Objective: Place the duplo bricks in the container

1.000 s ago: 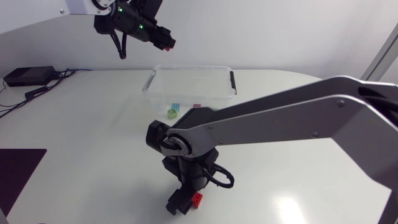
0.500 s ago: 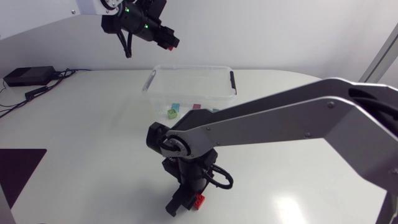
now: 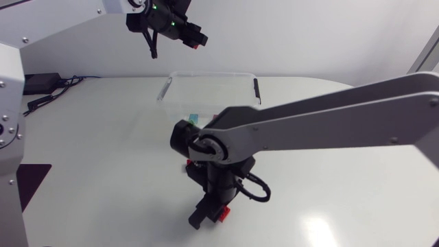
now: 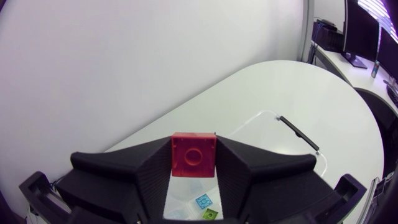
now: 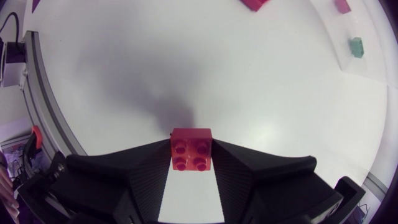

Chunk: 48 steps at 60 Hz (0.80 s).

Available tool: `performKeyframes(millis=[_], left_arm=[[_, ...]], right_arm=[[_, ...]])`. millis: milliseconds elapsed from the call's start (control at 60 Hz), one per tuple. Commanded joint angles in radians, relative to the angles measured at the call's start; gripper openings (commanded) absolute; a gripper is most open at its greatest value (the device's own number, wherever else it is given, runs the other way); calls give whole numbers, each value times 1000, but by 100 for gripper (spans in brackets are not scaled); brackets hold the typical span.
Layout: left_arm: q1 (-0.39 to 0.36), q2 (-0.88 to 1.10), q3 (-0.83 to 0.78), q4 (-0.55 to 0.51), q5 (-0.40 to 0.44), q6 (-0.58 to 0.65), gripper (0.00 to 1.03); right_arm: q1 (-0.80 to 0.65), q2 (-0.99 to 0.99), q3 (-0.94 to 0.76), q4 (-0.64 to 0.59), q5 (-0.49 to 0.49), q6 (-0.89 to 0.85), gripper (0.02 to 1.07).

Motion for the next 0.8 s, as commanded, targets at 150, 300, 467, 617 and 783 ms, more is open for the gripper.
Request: performKeyframes(millis=[150,300,467,617,783], left_arm=[[-7,111,90,-3,-51,-38,20],[-2,166,118,-3,-66,-47,40],[4,185,118,-5,-75,-45,88],[21,145,104,-17,-77,-65,99],[29,-21,-63,-2,-75,-47,98]], right_arm=[[-73,-146,17,-48,8,25,46],[-133,-198,71,-73,1,25,46],[-192,-224,146,-91,-3,25,46],[-269,-216,254,-103,-31,32,46],[-347,-157,366,-77,-54,47,46]])
